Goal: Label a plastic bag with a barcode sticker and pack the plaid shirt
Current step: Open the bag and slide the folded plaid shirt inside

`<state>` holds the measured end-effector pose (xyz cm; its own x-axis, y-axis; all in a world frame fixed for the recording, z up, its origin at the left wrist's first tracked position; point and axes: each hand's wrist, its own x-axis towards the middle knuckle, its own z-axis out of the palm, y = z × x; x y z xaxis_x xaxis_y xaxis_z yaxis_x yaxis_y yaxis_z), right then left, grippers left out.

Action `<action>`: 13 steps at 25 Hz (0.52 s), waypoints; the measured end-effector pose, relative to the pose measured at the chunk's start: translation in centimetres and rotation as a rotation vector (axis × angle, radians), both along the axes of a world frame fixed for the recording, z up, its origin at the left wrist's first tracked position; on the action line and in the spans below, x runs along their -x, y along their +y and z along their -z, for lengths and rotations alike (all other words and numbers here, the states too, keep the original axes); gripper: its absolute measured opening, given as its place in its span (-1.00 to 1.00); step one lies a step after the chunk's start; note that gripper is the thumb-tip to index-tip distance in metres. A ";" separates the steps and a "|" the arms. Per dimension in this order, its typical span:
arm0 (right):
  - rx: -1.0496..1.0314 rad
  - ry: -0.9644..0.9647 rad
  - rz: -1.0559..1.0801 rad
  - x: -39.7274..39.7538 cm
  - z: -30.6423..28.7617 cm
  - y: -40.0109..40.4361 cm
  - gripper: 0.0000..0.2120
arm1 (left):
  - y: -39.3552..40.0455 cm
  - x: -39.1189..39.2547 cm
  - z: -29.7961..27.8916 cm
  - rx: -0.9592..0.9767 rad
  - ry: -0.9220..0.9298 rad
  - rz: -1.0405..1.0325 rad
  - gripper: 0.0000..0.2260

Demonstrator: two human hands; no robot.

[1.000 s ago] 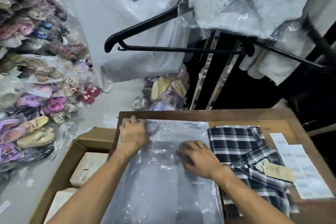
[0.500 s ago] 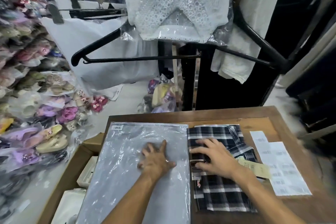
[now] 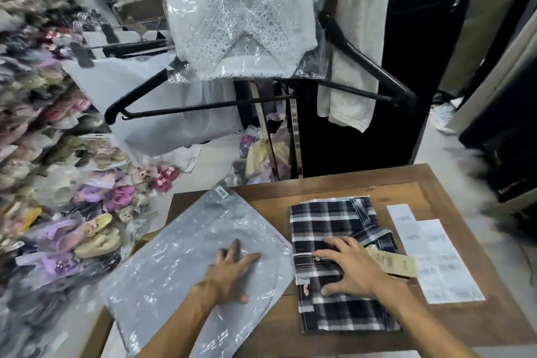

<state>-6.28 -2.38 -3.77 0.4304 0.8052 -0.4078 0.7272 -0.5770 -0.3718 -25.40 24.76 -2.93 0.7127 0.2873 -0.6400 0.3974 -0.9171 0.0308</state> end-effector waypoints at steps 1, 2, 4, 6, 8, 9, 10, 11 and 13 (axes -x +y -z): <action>0.007 -0.003 0.009 0.1 0.0 0.1 -0.12 | 0.4 0.4 0.0 0.000 -0.015 0.049 -0.06; 0.014 -0.006 0.023 0.2 0.0 0.3 -0.10 | 0.9 0.6 0.0 0.000 -0.025 0.089 -0.05; 0.035 -0.017 0.047 0.3 0.1 0.9 -0.07 | 2.1 0.6 -0.2 0.011 -0.027 0.166 -0.06; 0.058 -0.042 0.058 0.5 -0.1 1.2 -0.07 | 3.2 0.9 -0.4 0.037 -0.037 0.264 -0.06; 0.086 -0.040 0.066 0.7 -0.3 1.3 -0.10 | 4.8 1.3 -0.4 0.044 -0.043 0.391 -0.06; 0.099 -0.032 0.072 0.9 -0.4 1.4 -0.10 | 5.6 1.5 -0.3 0.042 -0.039 0.456 -0.07; 0.112 -0.028 0.078 1.1 -0.4 1.5 -0.10 | 6.4 1.6 -0.2 0.038 -0.035 0.518 -0.07; 0.128 -0.032 0.080 1.4 -0.5 1.5 -0.09 | 6.9 1.7 -0.1 0.030 -0.034 0.575 -0.06; 0.175 -0.055 0.077 1.8 -0.7 1.6 -0.08 | 7.2 1.7 0.1 0.016 -0.042 0.664 -0.05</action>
